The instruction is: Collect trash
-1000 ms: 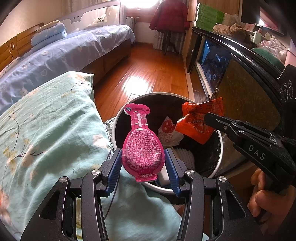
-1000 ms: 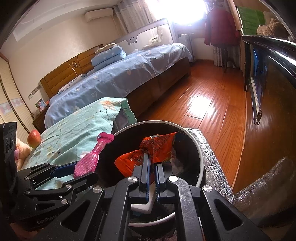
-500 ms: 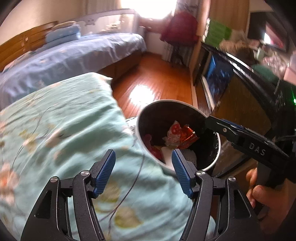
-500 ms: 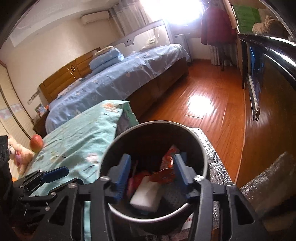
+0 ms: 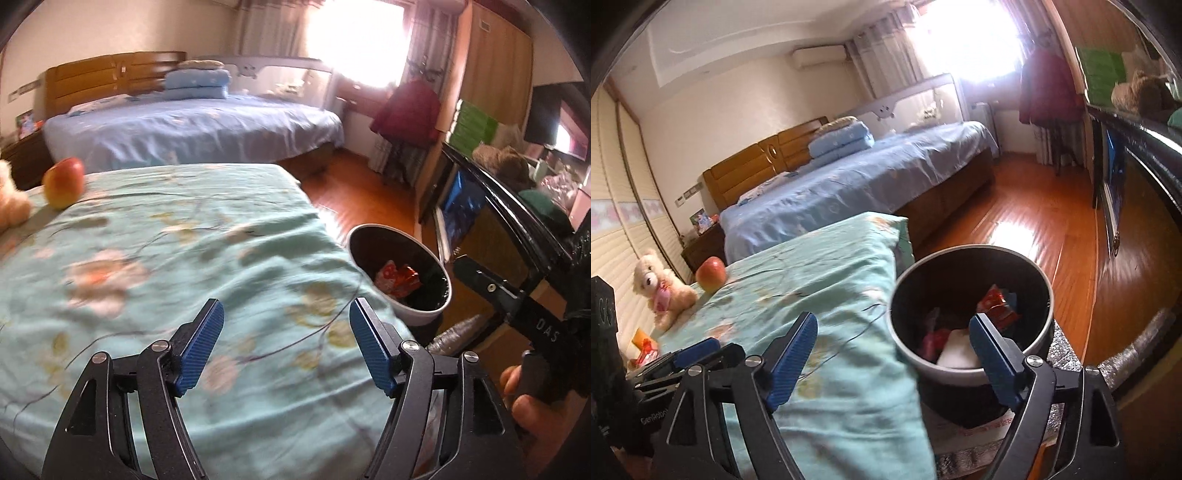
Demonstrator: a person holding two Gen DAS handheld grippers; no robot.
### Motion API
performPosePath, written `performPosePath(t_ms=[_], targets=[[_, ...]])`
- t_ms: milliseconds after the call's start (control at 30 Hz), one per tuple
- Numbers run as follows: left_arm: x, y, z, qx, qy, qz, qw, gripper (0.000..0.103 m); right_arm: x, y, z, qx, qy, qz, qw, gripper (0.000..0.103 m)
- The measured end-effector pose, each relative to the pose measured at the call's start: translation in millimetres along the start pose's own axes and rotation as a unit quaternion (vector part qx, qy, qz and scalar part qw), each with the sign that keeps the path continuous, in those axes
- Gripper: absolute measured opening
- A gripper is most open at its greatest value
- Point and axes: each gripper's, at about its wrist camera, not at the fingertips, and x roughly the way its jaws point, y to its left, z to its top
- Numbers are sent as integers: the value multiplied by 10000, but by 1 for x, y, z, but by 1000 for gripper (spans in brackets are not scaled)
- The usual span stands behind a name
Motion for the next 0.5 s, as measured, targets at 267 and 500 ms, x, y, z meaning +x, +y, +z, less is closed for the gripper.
performPosePath(t_ms=[267,500], targets=[[-54,17,-9,-85,-620,321,9975,73,-33,33,0,-330,-359,62,9988,90],[-90,14,-22,180,-1440,978,9846,101,-57,52,-6,-618,-879,-127,9941,103]])
